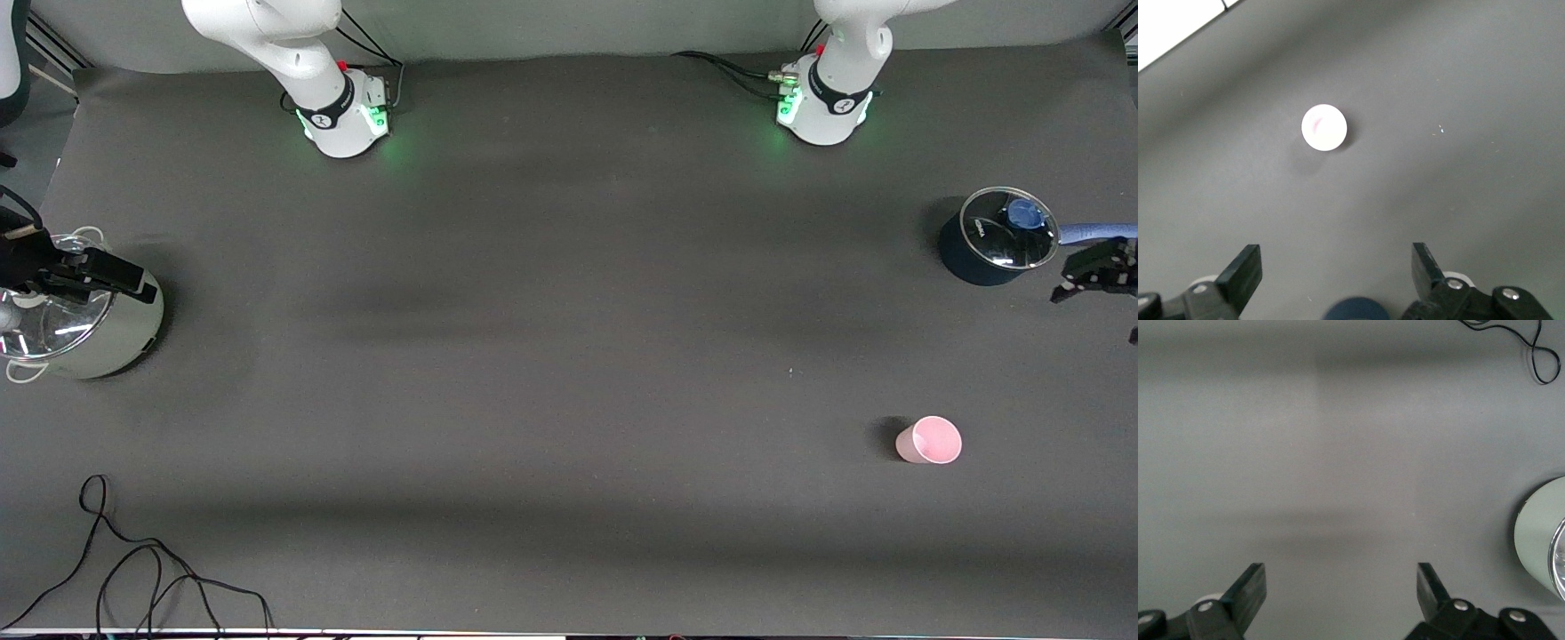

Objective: Transfer pink cup from left to right arm
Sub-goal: 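Move the left gripper down and toward the pink cup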

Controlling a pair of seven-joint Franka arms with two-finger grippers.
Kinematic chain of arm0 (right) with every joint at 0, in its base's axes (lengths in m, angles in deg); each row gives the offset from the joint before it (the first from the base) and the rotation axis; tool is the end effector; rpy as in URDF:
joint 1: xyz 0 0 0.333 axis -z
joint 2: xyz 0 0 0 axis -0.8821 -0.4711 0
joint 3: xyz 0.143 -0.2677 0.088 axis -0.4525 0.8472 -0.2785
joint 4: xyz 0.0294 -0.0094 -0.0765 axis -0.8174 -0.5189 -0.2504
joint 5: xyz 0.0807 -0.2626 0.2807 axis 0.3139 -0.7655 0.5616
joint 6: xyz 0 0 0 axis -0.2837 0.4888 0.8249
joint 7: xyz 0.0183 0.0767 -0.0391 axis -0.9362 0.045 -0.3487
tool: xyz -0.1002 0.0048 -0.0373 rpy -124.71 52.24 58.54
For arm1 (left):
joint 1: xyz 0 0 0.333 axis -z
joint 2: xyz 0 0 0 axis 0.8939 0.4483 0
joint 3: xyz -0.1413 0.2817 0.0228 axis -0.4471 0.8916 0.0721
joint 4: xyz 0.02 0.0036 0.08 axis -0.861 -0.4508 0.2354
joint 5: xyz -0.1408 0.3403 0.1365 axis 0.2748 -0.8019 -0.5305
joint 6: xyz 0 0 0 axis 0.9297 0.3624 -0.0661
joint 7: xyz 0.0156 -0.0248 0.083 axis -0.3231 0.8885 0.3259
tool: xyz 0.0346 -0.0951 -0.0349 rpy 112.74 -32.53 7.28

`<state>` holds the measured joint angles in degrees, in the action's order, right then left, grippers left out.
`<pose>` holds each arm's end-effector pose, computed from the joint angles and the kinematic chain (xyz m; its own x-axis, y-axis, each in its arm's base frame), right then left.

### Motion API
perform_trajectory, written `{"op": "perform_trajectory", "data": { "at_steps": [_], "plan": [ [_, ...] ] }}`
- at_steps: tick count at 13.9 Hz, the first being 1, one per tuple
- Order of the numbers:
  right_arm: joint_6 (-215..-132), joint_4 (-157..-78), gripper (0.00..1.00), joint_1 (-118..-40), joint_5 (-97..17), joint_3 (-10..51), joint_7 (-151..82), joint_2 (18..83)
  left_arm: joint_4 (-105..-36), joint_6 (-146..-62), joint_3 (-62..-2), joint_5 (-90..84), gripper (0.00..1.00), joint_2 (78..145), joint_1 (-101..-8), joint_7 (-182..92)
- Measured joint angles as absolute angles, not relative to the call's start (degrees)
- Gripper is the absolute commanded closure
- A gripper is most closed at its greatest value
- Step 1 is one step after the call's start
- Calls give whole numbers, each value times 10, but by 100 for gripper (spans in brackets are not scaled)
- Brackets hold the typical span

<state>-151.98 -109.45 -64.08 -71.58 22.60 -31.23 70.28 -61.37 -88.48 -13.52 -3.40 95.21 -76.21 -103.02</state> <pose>0.5762 -0.0420 0.5896 0.9980 -0.0624 -0.0084 -0.0629 -0.9946 -0.0830 0.6041 0.1263 0.5461 0.7920 -0.5963 0.1311 -0.6069 -0.7924 0.0619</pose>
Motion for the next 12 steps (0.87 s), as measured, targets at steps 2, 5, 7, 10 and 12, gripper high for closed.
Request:
{"op": "perform_trajectory", "data": {
  "at_steps": [2,5,7,10,12],
  "plan": [
    [-1520,-1095,0,-641,-716,226,-312,703,-614,-905,-134,44,0,985,-805,-1148],
    [-1520,-1095,0,-641,-716,226,-312,703,-607,-916,-133,147,0,1053,-865,-1321],
    [-1520,-1095,0,-641,-716,226,-312,703,-590,-919,-133,185,0,1100,-883,-1387],
    [-1520,-1095,0,-641,-716,226,-312,703,-576,-920,-134,264,0,1170,-899,-1500],
    [-1520,-1095,0,-641,-716,226,-312,703,-573,-921,-134,320,0,1216,-907,-1586]
  ]
}}
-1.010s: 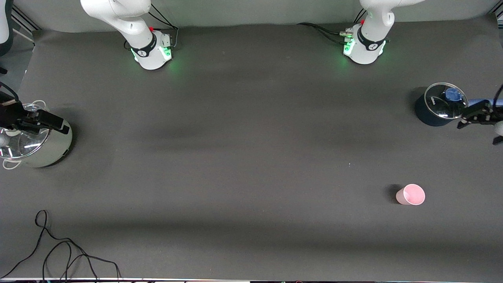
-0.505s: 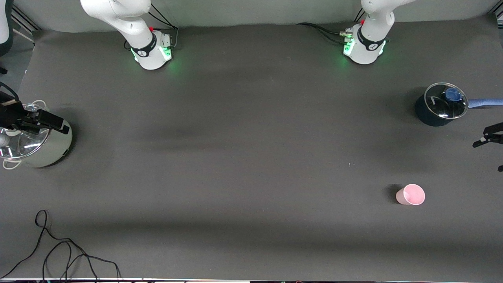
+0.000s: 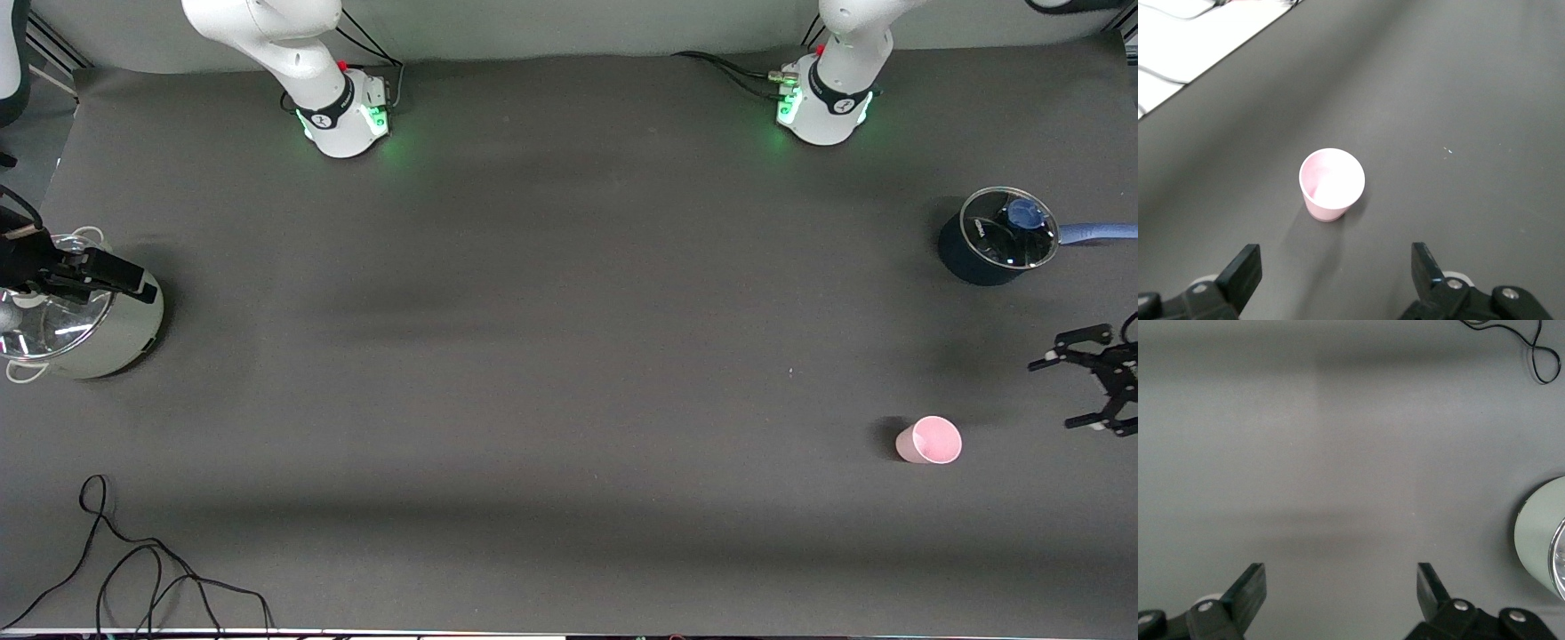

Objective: Transfer pink cup from left to right arm
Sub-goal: 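Move the left gripper down and toward the pink cup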

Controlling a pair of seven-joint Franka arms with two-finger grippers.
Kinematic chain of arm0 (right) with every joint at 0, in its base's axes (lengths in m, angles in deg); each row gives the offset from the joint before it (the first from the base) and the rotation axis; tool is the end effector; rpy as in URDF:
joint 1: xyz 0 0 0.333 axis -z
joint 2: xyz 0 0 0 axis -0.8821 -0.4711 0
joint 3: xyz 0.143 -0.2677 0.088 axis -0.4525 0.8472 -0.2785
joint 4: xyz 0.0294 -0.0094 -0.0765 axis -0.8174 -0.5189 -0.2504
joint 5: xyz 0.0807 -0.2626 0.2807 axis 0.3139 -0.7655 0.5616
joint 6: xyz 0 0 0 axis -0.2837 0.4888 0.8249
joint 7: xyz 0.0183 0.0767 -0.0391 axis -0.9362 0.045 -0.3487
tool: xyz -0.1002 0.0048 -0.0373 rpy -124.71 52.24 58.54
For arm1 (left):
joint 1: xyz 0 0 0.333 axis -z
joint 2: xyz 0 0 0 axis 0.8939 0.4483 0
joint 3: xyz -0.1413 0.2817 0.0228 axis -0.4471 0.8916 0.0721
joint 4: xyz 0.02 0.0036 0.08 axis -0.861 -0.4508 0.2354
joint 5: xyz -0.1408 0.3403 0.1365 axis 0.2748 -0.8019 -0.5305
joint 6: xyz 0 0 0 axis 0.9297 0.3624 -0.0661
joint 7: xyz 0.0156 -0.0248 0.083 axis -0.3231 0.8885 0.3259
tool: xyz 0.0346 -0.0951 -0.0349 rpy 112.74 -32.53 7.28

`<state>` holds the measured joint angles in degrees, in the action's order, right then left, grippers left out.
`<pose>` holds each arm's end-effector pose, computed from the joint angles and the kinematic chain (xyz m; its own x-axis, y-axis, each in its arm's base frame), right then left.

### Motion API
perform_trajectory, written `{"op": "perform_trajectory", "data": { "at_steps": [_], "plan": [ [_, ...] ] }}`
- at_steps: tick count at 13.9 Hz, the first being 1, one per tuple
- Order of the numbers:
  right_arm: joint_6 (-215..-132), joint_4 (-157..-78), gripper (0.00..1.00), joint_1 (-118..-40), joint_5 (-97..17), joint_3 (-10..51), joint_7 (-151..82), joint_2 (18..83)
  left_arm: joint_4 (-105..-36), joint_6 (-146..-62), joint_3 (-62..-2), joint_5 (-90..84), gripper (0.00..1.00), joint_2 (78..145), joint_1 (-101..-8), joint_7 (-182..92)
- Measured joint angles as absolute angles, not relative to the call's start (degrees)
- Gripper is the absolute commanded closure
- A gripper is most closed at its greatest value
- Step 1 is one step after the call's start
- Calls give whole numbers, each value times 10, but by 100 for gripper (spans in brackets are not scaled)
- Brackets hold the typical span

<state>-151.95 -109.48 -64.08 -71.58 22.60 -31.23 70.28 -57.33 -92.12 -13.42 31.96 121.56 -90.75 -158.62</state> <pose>0.5761 -0.0419 0.5893 0.9980 -0.0624 -0.0094 -0.0629 -0.9946 -0.0831 0.6341 0.2687 0.2998 0.4111 -0.6275 0.6612 -0.8941 -0.4189 0.1584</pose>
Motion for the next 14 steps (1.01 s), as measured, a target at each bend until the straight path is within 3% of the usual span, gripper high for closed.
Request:
{"op": "perform_trajectory", "data": {
  "at_steps": [8,14],
  "plan": [
    [-1519,-1095,0,-641,-716,226,-312,703,-560,-924,-136,462,0,1346,-912,-1808],
    [-1519,-1095,0,-641,-716,227,-312,703,-554,-924,-138,523,0,1388,-915,-1872]
  ]
}}
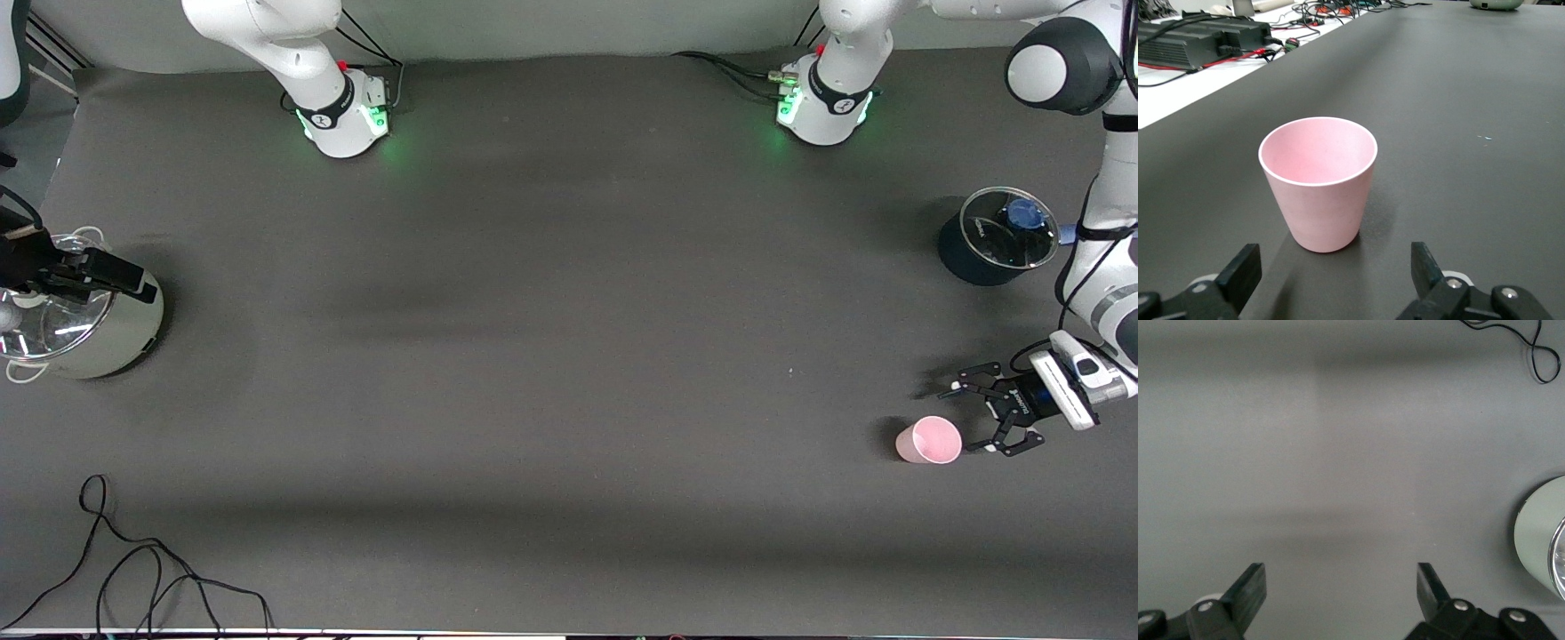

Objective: Transfer pink cup from left to right arm
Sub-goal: 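Move the left gripper down and toward the pink cup, then close the left gripper around the pink cup's side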

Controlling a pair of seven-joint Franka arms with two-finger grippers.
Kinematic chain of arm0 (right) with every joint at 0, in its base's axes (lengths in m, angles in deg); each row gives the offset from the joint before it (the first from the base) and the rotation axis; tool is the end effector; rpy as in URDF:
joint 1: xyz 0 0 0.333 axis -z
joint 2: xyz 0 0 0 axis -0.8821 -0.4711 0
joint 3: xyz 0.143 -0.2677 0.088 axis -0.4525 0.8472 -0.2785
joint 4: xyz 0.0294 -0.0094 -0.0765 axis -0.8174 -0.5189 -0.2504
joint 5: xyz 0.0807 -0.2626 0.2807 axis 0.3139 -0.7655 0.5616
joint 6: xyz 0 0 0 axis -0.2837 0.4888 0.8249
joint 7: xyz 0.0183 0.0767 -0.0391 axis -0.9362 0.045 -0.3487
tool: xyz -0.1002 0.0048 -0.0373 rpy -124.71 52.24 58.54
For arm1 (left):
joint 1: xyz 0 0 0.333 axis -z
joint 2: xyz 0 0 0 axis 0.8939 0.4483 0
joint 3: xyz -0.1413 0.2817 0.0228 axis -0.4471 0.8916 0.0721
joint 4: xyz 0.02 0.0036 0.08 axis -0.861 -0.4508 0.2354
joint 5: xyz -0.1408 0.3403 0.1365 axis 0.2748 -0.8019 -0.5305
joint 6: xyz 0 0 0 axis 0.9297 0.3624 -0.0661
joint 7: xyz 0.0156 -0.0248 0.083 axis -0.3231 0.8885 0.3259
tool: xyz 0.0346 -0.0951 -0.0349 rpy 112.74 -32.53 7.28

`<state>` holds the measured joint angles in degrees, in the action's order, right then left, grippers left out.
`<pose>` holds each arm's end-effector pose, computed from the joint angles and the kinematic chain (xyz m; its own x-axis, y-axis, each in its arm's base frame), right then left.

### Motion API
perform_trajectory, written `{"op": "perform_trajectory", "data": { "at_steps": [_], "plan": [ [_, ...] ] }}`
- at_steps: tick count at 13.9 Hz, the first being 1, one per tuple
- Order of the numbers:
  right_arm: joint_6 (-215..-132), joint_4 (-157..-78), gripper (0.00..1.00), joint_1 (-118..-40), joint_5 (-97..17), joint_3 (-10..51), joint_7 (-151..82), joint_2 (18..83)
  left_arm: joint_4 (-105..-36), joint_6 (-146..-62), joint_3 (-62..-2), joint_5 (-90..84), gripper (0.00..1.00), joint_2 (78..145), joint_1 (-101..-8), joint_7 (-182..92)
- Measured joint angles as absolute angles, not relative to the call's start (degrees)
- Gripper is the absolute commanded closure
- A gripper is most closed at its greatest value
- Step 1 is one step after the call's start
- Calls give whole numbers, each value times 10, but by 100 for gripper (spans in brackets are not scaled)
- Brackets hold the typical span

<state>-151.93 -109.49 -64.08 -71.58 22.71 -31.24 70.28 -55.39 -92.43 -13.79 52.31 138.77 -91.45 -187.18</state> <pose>0.5760 -0.0430 0.5892 0.9979 -0.0641 -0.0099 -0.0647 -0.9945 -0.0830 0.6299 0.2534 0.1257 0.1585 -0.4550 0.8763 -0.9427 -0.3337 -0.0028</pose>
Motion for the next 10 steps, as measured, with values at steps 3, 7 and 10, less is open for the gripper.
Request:
{"op": "perform_trajectory", "data": {
  "at_steps": [3,7,10],
  "plan": [
    [-1519,-1095,0,-641,-716,227,-312,703,-553,-924,-152,537,0,1401,-931,-1888],
    [-1519,-1095,0,-641,-716,228,-312,703,-549,-923,-198,543,0,1430,-981,-1910],
    [-1519,-1095,0,-641,-716,228,-313,703,-545,-922,-206,559,0,1437,-987,-1911]
  ]
}}
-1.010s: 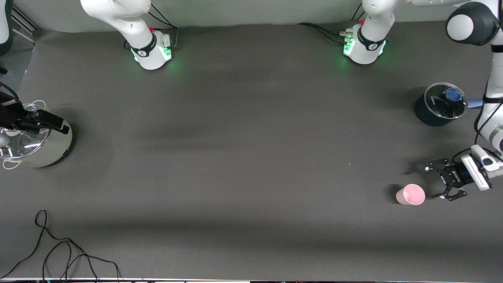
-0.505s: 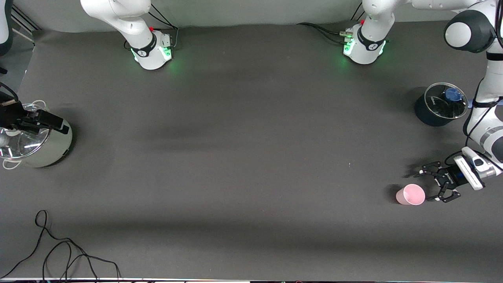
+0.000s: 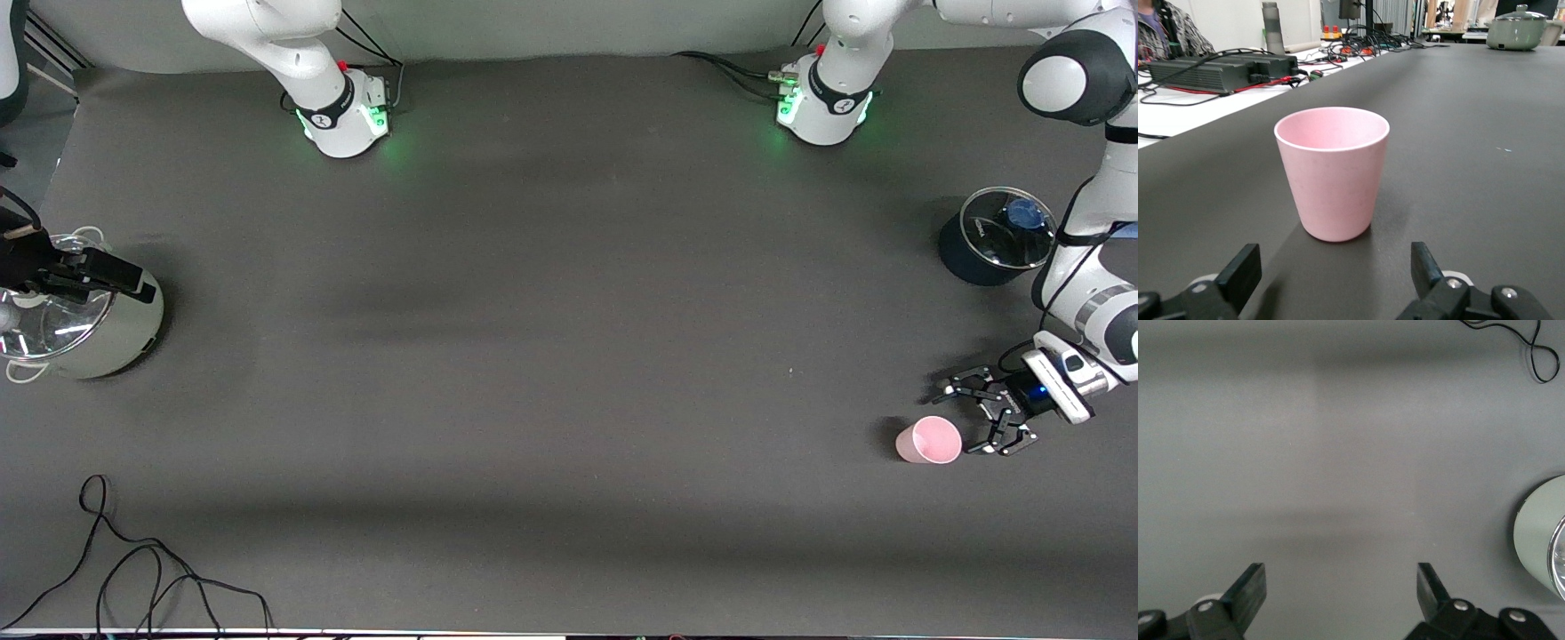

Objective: Transfer pink cup from left to right arm
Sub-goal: 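Close the left gripper around the pink cup's side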

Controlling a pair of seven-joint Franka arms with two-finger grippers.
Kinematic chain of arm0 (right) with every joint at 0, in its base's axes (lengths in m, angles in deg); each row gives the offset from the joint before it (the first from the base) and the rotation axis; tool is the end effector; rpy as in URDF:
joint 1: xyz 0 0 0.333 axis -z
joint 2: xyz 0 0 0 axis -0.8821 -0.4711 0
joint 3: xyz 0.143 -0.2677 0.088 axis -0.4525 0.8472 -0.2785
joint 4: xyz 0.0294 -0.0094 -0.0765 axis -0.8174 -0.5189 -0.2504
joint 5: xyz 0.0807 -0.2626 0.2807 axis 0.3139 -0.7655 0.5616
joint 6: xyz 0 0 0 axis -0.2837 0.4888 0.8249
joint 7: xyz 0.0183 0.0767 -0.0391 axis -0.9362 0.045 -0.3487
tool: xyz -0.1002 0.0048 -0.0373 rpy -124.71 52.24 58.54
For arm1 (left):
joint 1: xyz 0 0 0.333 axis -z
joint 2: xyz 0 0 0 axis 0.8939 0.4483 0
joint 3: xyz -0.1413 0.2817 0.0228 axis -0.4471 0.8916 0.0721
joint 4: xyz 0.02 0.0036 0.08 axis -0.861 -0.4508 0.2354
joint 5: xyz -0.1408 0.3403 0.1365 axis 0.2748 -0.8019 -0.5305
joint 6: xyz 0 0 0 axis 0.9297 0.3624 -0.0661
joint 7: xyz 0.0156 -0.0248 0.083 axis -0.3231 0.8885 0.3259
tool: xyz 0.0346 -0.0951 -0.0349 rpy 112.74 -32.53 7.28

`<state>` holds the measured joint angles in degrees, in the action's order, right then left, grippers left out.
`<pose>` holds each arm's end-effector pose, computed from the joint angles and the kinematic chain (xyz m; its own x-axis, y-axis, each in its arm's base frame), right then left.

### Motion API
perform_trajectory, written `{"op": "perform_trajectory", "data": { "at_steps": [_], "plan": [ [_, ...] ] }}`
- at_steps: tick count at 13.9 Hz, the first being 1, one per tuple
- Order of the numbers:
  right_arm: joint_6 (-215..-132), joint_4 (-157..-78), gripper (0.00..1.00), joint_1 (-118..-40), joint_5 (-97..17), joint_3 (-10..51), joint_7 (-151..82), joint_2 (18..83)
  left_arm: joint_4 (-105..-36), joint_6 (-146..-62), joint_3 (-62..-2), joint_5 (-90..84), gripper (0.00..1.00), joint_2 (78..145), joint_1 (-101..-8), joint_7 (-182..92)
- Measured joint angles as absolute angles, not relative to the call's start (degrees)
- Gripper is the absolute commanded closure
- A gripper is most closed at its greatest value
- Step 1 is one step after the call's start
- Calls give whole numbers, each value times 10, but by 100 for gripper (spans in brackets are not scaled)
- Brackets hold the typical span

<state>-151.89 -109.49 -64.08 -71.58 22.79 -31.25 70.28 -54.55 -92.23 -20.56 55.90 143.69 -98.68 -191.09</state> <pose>0.5758 -0.0438 0.5892 0.9978 -0.0652 -0.0106 -0.0659 -0.9944 -0.0829 0.6178 0.2636 0.0875 0.1273 -0.3195 0.9390 -0.9138 -0.4060 -0.0142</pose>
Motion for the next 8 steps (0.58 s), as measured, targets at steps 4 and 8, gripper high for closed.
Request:
{"op": "perform_trajectory", "data": {
  "at_steps": [4,8],
  "plan": [
    [-1519,-1095,0,-641,-716,228,-313,703,-545,-922,-215,577,0,1437,-987,-1911],
    [-1519,-1095,0,-641,-716,228,-313,703,-545,-922,-229,585,0,1443,-983,-1911]
  ]
}}
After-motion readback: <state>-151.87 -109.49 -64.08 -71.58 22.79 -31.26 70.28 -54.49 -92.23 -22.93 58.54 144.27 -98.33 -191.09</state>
